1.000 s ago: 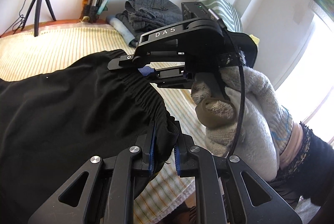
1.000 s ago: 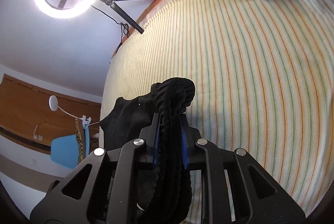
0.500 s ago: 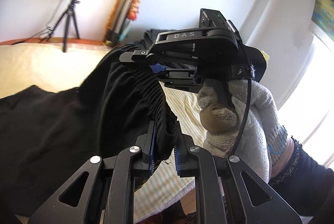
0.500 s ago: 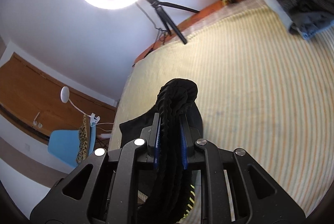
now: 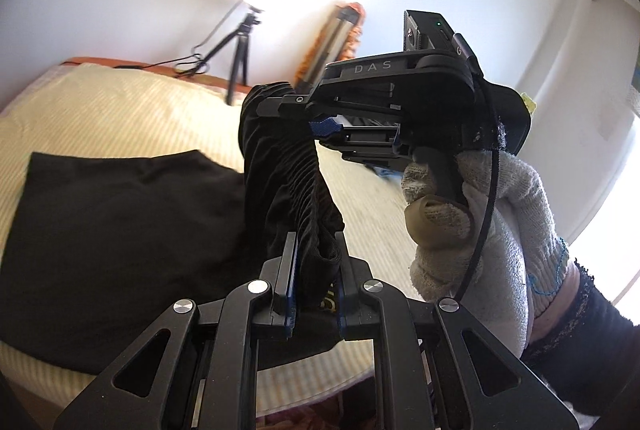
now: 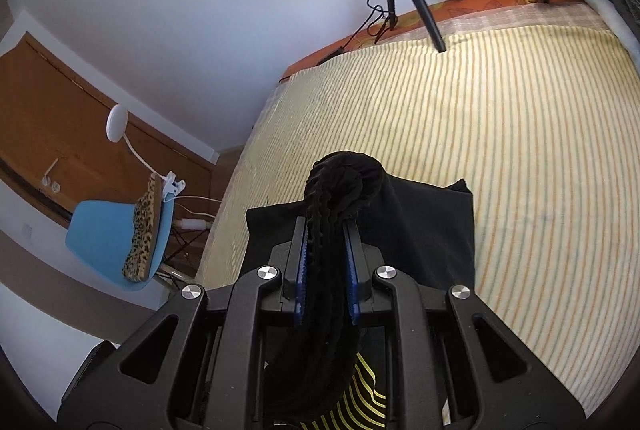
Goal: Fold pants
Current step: 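Lift the folded pants off the sheet with both grippers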
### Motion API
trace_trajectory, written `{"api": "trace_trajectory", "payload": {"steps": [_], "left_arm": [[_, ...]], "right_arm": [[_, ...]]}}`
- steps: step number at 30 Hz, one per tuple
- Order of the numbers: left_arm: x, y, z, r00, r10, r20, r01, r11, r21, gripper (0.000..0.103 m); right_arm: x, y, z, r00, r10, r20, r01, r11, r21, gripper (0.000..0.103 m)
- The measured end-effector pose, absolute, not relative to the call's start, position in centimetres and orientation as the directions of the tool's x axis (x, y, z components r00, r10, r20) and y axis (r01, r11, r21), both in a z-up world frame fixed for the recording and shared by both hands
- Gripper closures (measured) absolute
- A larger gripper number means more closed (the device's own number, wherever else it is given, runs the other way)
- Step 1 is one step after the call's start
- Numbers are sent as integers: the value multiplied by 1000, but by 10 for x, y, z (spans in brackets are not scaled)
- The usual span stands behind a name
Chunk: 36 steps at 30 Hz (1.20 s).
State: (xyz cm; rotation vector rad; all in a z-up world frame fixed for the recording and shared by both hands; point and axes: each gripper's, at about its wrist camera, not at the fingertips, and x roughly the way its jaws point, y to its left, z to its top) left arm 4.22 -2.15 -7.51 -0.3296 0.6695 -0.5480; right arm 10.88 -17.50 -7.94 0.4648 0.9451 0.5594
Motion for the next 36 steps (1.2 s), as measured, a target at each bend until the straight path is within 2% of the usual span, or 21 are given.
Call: {"api": "trace_trajectory", "payload": {"steps": [7,18,33,36], "left_arm": [[32,29,-91,692,-523,-497,273,827,-491,90],[26,99,-128,724,-438,-533,98,830,-549,90],[7,132,-146,736,-364,-571,-24,829,-559,90],[-12,132,-137,748,-322,-580,-43,849,-527,86]], "right_arm": [[118,-104,-85,417,611,-673,-283,791,543,86],[135,-11,-124,328,556,-764,-320,826,464,86],[150,48,-157,258,490,-832,-359,849,388,86],[151,50,-158,244,497,-833,-366,842,395,86]]}}
